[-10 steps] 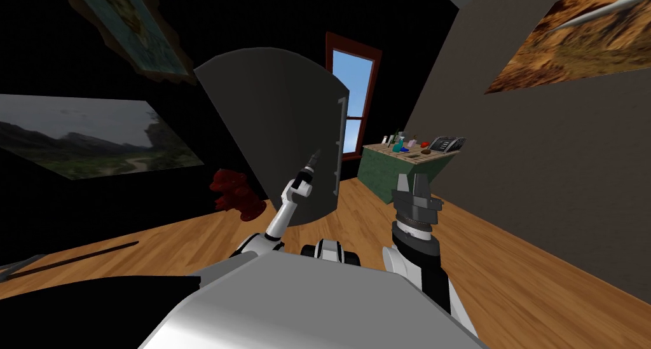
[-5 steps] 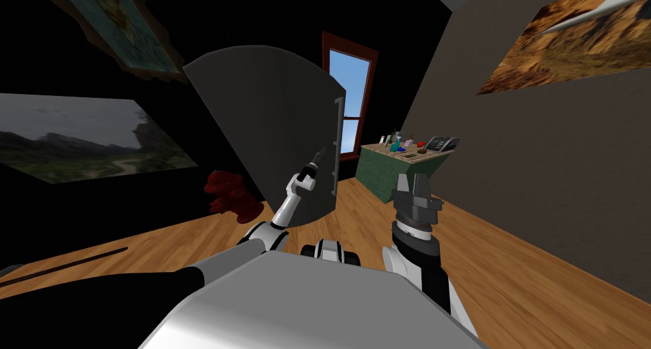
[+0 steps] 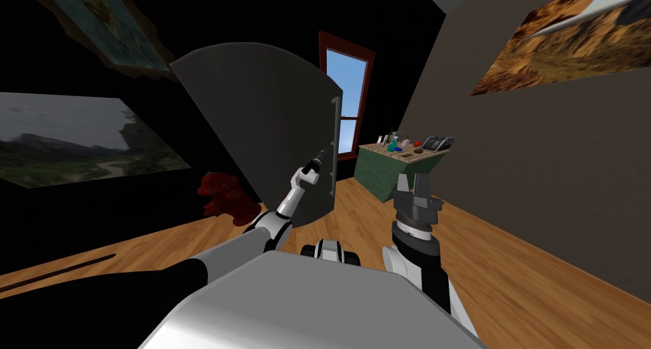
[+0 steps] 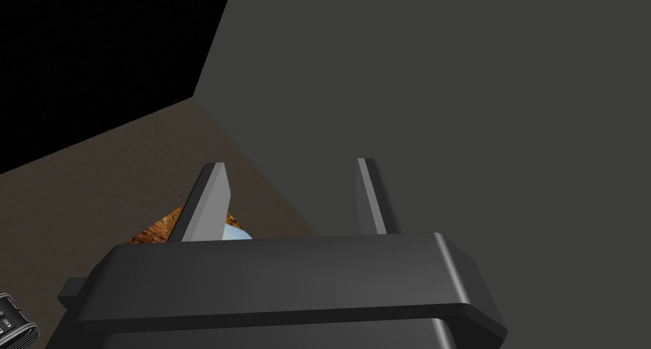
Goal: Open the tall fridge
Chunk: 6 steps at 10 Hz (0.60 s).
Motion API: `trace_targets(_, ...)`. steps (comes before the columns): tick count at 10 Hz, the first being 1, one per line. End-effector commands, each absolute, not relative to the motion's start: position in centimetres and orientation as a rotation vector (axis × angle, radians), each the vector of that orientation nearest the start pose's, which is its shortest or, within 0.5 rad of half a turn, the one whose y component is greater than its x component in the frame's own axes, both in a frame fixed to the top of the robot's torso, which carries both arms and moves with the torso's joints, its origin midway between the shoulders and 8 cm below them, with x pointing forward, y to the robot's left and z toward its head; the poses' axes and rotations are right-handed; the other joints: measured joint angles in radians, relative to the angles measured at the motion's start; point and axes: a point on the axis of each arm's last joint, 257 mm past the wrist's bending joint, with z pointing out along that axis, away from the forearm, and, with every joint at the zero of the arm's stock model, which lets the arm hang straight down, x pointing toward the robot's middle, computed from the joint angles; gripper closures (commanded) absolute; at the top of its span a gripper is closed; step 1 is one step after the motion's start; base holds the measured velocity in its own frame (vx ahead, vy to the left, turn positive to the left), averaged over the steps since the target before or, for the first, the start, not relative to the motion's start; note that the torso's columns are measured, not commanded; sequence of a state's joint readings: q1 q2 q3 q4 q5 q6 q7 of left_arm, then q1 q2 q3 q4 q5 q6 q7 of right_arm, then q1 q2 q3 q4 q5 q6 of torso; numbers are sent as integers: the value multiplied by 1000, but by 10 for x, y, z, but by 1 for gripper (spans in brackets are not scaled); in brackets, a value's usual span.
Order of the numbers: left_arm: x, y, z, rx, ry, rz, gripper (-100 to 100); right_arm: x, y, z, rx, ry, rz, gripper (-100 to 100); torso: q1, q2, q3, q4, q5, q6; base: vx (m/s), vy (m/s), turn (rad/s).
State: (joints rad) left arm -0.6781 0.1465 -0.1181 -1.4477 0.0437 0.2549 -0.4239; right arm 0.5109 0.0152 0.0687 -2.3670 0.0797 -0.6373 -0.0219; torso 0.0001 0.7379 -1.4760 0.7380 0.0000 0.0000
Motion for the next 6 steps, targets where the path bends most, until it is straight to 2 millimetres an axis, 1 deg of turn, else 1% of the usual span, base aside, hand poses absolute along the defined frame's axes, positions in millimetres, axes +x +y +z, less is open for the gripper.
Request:
trace_targets(1,674,68,33,-423,1399,-984,-100,301,-242,81,460,491,1382,0,0,0,0,0,0,0,17,-16,-38)
trace_targets(2,681,66,29,-422,1432,-957,-100,301,-242,81,460,491,1382,0,0,0,0,0,0,0,22,-21,-59)
trace_targets(3,682,63,37,-414,1426,-960,-100,301,-242,81,460,491,1382,0,0,0,0,0,0,0,13,-15,-20)
trace_targets(6,700,55,38,-404,1507,-881,-100,301,-242,81,460,491,1382,0,0,0,0,0,0,0,19,-19,-46)
